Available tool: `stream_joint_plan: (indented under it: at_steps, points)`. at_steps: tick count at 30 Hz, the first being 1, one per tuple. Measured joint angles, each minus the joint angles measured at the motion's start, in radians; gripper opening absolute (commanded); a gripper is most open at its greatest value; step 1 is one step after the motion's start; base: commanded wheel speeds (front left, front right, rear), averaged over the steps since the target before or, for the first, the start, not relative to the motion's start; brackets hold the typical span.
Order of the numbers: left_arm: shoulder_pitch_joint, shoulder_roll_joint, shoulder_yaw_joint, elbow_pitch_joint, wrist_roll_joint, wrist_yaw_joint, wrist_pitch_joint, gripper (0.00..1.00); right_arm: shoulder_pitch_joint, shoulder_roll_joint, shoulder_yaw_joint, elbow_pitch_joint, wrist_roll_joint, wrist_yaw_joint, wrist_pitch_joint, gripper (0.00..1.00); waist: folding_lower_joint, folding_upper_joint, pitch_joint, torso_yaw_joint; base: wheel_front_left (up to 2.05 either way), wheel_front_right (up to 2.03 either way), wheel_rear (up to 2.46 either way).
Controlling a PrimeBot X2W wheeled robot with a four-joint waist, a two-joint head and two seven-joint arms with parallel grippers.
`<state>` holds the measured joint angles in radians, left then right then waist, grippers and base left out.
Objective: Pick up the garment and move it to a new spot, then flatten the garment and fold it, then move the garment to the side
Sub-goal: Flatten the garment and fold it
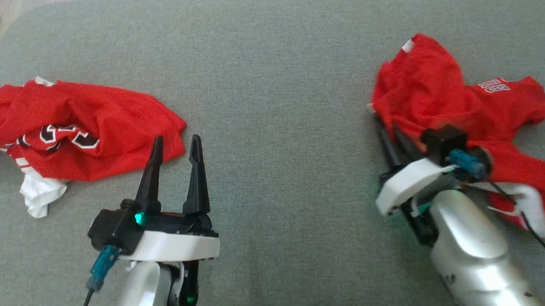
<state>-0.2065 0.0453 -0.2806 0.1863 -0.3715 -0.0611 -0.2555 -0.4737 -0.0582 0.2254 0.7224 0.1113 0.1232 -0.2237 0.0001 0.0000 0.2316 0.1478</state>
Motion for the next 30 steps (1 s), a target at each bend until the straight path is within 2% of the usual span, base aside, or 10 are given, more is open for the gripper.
stream_joint_plan:
  at_steps: [9, 12, 13, 17, 21, 26, 30]
  points:
    - [0.0, 0.0, 0.001, 0.006, 0.0, 0.001, 0.0, 1.0, -0.008, -0.004, 0.407, -0.133, 0.323, 0.0, -0.013, 0.0, -0.0001, 0.0, -0.025, -0.015, 0.0, 0.0, 0.0]
    - [0.0, 0.0, 0.001, 0.008, 0.0, 0.001, 0.0, 1.0, -0.009, -0.008, 0.517, -0.156, 0.411, 0.0, 0.024, 0.0, -0.0001, 0.0, -0.035, -0.02, 0.0, 0.0, 0.0]
    - [0.001, 0.0, 0.001, 0.008, 0.0, 0.001, 0.0, 1.0, -0.01, -0.012, 0.544, -0.156, 0.429, 0.0, 0.031, 1.0, -0.0001, 0.0, -0.038, -0.022, 0.0, 0.0, 0.0]
    - [0.004, 0.0, 0.004, 0.011, -0.007, 0.008, 0.0, 1.0, -0.025, -0.037, 0.574, -0.131, 0.443, 0.0, 0.025, 1.0, -0.0001, 0.0, -0.049, -0.032, 0.0, 0.0, 0.0]
    - [0.012, 0.0, 0.017, 0.011, -0.007, 0.01, 0.0, 1.0, -0.049, -0.049, 0.532, -0.134, 0.455, 0.0, -0.005, 1.0, -0.0001, 0.0, -0.059, -0.05, 0.0, 0.0, 0.0]
    - [0.016, 0.0, 0.028, 0.008, -0.007, 0.01, 0.0, 1.0, -0.023, -0.087, 0.346, -0.19, 0.44, 0.0, -0.024, 1.0, -0.0001, 0.0, -0.083, -0.079, 0.0, 0.0, 0.0]
    - [0.037, 0.0, 0.03, 0.001, -0.008, 0.01, 0.0, 1.0, 0.072, -0.095, 0.181, -0.267, 0.396, 0.0, -0.025, 1.0, -0.0002, 0.0, -0.097, -0.099, 0.0, 0.0, 0.0]
